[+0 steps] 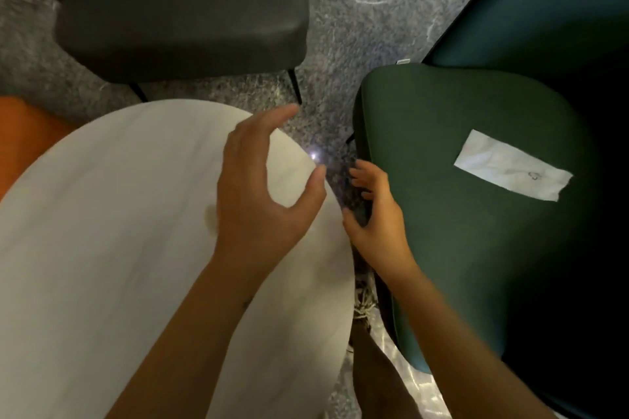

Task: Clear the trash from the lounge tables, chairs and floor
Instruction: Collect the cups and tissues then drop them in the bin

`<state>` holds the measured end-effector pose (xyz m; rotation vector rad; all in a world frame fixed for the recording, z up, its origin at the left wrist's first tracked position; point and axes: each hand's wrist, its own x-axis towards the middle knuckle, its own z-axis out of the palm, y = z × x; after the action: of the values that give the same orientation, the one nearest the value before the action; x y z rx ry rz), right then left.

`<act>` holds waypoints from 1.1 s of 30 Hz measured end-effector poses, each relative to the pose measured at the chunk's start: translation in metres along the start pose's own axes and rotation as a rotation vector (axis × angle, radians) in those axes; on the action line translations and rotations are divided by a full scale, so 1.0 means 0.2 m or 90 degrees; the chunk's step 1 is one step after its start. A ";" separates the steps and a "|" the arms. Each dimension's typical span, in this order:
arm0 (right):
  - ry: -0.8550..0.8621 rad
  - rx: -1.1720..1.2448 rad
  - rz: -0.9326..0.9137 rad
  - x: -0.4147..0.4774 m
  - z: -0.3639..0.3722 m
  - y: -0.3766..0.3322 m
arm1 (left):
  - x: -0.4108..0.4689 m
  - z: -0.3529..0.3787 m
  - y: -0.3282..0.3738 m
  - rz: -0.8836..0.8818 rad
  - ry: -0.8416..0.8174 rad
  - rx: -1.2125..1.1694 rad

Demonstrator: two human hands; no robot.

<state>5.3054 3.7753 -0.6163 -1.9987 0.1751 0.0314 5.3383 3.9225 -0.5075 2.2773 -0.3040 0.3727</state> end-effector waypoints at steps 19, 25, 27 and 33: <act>0.289 -0.128 0.240 0.32 -0.90 1.01 | 0.13 1.29 0.29 -0.055 -0.322 -0.150; 0.340 -0.242 0.443 0.48 -0.94 1.24 | 0.05 1.45 0.20 -0.106 -0.374 -0.132; 0.308 -0.286 0.464 0.51 -0.91 1.29 | 0.02 1.46 0.17 -0.124 -0.390 -0.128; 0.319 -0.363 0.322 0.54 -0.86 1.35 | -0.05 1.48 0.11 -0.161 -0.422 -0.124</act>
<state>5.3656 3.4969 -0.7984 -2.4413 1.0935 -0.1106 5.3720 3.6872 -0.6861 2.1498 -0.3557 -0.5346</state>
